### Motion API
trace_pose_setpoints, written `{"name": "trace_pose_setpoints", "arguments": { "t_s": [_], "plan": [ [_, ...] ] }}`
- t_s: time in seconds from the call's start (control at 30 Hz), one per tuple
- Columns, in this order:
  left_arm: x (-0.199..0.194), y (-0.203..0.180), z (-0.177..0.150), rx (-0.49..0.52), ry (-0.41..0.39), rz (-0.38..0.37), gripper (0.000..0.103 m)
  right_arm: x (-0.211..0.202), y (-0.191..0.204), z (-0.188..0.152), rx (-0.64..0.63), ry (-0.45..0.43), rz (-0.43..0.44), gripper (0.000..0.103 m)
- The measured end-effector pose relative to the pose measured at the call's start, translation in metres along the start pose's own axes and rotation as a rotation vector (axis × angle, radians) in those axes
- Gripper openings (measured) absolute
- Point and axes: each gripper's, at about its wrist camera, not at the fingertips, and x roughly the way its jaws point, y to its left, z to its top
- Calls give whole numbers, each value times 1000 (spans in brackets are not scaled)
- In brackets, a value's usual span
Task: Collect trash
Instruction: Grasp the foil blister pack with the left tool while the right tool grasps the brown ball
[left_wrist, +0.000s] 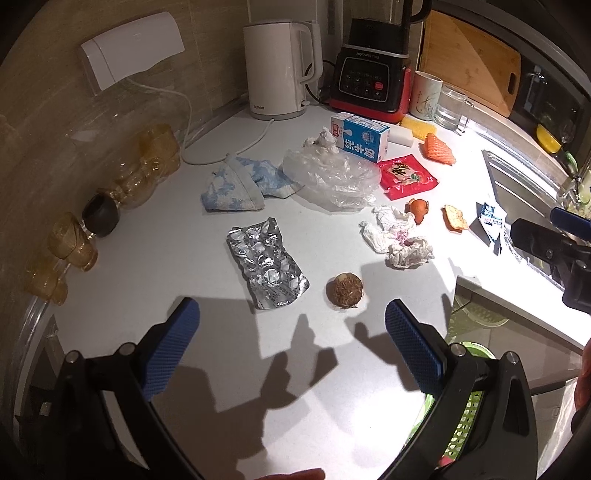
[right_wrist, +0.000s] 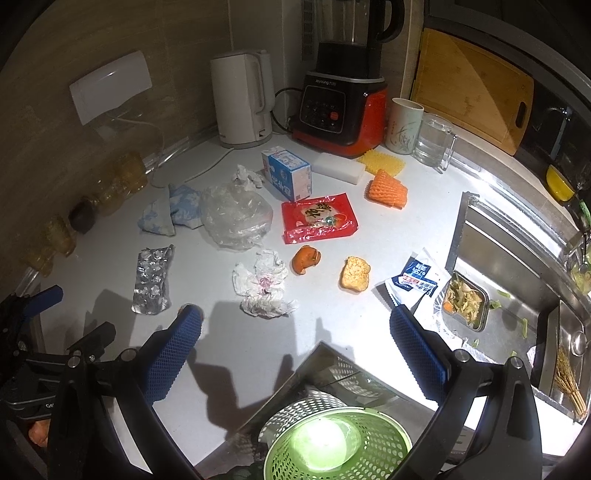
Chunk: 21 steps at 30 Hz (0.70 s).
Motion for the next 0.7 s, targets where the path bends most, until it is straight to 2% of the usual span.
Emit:
{"name": "trace_pose_setpoints", "arguments": {
  "t_s": [0.3, 0.5, 0.7],
  "plan": [
    [49, 18, 1, -44, 5, -6, 97, 45, -5, -22, 32, 32, 53, 101],
    [87, 30, 16, -123, 65, -28, 97, 51, 3, -35, 23, -3, 74, 101],
    [123, 36, 27, -193, 136, -19, 97, 56, 20, -44, -30, -22, 74, 101]
  ]
}}
